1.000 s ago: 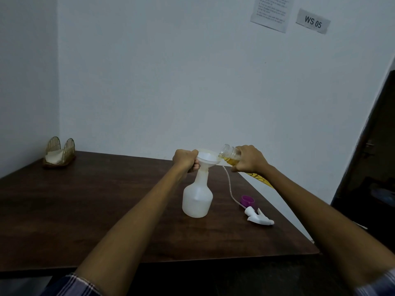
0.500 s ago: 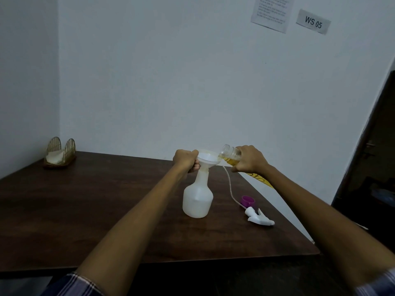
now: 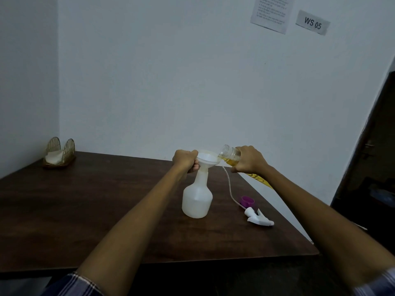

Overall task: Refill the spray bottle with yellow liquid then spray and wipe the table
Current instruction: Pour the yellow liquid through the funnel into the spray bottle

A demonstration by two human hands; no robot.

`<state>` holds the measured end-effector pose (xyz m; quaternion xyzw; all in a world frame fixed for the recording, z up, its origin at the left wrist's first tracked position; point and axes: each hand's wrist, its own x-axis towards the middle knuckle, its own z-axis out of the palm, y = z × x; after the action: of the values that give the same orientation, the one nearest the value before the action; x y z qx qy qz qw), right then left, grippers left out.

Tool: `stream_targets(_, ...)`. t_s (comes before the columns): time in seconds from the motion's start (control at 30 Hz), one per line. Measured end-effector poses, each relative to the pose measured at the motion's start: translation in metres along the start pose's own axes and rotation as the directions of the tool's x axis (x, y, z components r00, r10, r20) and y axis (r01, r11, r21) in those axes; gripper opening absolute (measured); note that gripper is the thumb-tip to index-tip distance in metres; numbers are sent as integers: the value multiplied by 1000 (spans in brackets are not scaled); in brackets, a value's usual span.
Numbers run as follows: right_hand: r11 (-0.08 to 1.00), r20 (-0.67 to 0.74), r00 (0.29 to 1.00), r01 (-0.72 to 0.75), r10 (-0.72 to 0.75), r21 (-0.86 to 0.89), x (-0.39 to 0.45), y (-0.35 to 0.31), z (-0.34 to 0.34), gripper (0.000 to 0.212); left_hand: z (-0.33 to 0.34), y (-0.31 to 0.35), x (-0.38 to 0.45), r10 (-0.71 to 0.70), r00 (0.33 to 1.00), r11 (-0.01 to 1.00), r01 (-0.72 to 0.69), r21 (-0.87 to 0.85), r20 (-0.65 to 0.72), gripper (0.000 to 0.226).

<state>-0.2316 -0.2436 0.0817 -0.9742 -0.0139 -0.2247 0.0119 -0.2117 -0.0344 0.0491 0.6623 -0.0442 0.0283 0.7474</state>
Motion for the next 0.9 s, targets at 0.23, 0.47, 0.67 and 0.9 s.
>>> stream_targets(0.23, 1000, 4, 1000, 1, -1, -22, 1, -1, -1, 38, 0, 0, -1, 4, 1000, 1000, -4, -1, 11, 25)
stream_targets(0.47, 999, 16, 1000, 3, -2, -46, 1, -2, -4, 40, 0, -1, -1, -2, 1000, 1000, 2, -8, 6, 25)
stream_targets(0.67, 999, 11, 1000, 9, -9, -45, 0, -3, -4, 40, -1, -2, 0, -6, 1000, 1000, 6, -13, 3, 23)
stream_targets(0.9, 998, 4, 1000, 7, -7, -58, 0, -3, -5, 42, -1, -1, 0, -7, 1000, 1000, 7, -9, 1, 23)
